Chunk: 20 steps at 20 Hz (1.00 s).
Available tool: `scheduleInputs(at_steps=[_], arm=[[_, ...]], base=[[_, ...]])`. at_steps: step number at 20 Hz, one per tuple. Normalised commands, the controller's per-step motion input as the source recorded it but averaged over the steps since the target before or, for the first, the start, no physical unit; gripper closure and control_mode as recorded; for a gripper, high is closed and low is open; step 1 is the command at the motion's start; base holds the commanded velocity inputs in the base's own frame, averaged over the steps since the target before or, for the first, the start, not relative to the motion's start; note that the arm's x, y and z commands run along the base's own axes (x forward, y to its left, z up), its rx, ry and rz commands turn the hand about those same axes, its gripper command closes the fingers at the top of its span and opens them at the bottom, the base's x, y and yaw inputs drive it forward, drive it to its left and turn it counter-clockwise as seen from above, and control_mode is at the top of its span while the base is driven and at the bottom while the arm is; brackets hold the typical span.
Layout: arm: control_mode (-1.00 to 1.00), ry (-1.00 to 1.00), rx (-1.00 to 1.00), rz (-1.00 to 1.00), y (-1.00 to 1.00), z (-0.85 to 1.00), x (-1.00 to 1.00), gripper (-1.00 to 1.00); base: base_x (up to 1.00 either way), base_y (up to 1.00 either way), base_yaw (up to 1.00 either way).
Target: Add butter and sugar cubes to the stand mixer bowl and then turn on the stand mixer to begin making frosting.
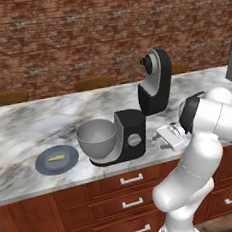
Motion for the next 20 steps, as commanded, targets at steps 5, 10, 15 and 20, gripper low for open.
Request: scheduleInputs(at_steps=[5,10,15,20], arm=[[-1.0,0.0,0.0,0.0,0.0,-0.02,0.14,-1.0],[-1.0,0.0,0.0,0.0,0.0,-0.09,0.2,-1.0],[-1.0,-0.03,0.0,0.0,0.0,-0.13,0.1,-1.0],[-1.0,-0.07,0.0,0.0,0.0,-0.21,0.0,-1.0]], base=[[0.0,0.0,0.0],[0.0,0.0,0.0],[0.0,0.0,0.0],[0.0,0.0,0.0]])
